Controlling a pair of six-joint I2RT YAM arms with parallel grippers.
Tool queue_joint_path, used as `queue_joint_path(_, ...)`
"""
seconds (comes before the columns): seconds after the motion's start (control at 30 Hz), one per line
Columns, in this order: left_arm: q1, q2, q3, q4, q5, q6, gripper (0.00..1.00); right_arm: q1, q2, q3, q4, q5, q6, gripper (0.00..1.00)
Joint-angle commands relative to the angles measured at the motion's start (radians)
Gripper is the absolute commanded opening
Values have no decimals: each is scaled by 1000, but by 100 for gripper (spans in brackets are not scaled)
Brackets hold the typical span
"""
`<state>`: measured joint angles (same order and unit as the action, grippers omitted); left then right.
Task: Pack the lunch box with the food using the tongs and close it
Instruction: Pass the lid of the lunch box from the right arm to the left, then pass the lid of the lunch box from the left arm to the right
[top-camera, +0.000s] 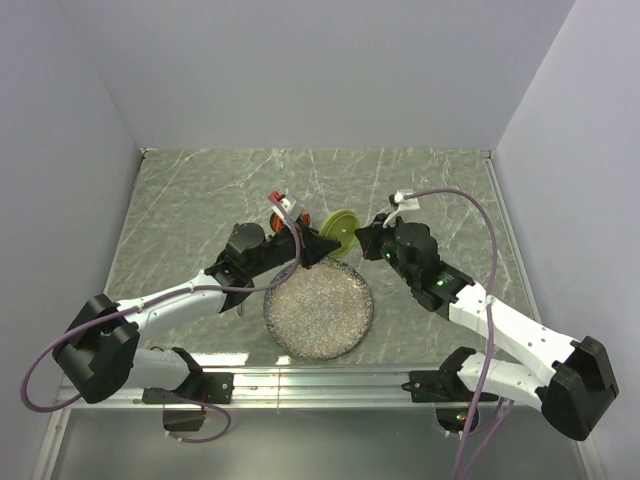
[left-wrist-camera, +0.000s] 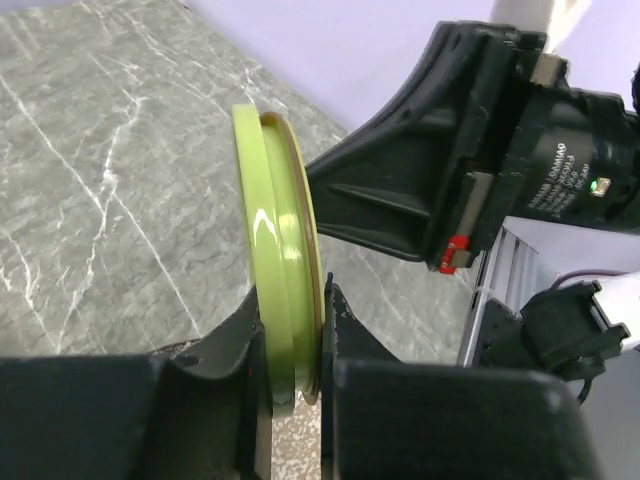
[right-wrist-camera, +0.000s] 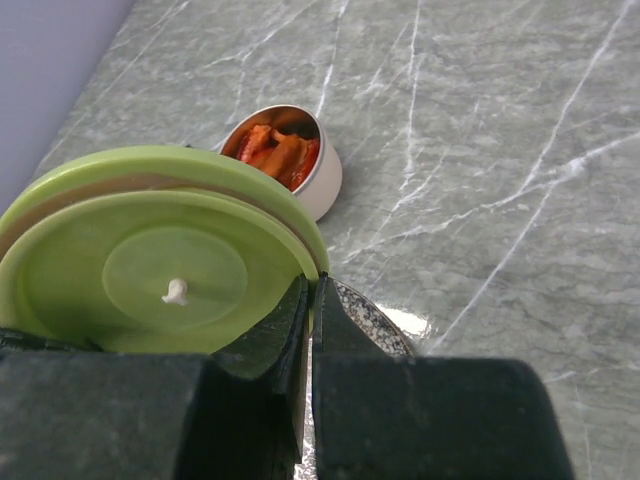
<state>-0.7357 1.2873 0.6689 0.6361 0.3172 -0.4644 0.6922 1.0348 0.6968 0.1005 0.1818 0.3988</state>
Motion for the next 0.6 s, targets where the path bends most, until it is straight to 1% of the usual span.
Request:
queue_joint_path(0.0, -10, 20, 47, 2, -30, 44, 1, 13, -45, -8, 62, 13, 3, 0)
queue_joint_path(0.1, -14, 46, 64, -24, -43, 72, 0, 12, -59, -13, 56, 19, -5, 1)
queue_joint_path(0.13, -16, 52, 69, -27, -47, 84, 0, 13, -62, -13, 50, 19, -8, 5)
queue_joint_path(0.17, -22, 59, 67, -29, -53, 122, 0, 13, -74, -14, 42, 28, -11, 21)
queue_joint_path(0.2, -25, 70, 64, -24, -70, 151, 0, 12, -84, -16, 36, 41, -15, 32)
queue_joint_path(0.23, -28, 73, 58, -19, -81, 221, 0, 12, -96, -19, 19, 53, -15, 40)
queue_joint_path(0.27, -34, 75, 40, 32, -108, 262, 0, 13, -129, -29, 13, 82, -15, 51)
queue_joint_path(0.3, -39, 72, -3, 66, -125, 300, 0, 13, -149, -36, 7, 91, -15, 56)
queue_joint_path(0.33, -47, 72, -17, 89, -148, 366, 0, 12, -171, -49, -4, 100, -14, 62)
queue_joint_path(0.37, -53, 73, -25, 106, -173, 397, 0, 12, -211, -57, -7, 104, -6, 68)
queue_joint_path(0.4, -59, 82, -32, 115, -234, 426, 0, 10, -228, -63, -10, 107, -5, 70)
queue_joint_path(0.43, -65, 89, -38, 132, -263, 505, 0, 9, -245, -69, -8, 104, -2, 73)
queue_joint_path(0.47, -85, 95, -48, 155, -291, 541, 0, 7, -260, -71, -10, 97, 2, 76)
queue_joint_path(0.5, -96, 108, -72, 225, -314, 573, 0, 4, -263, -68, -12, 88, 12, 77)
queue_joint_path(0.53, -103, 115, -86, 267, -352, 628, 0, 3, -259, -66, -9, 56, 18, 79)
queue_joint_path(0.57, -119, 121, -100, 304, -368, 653, 0, -9, -237, -54, -10, 41, 24, 81)
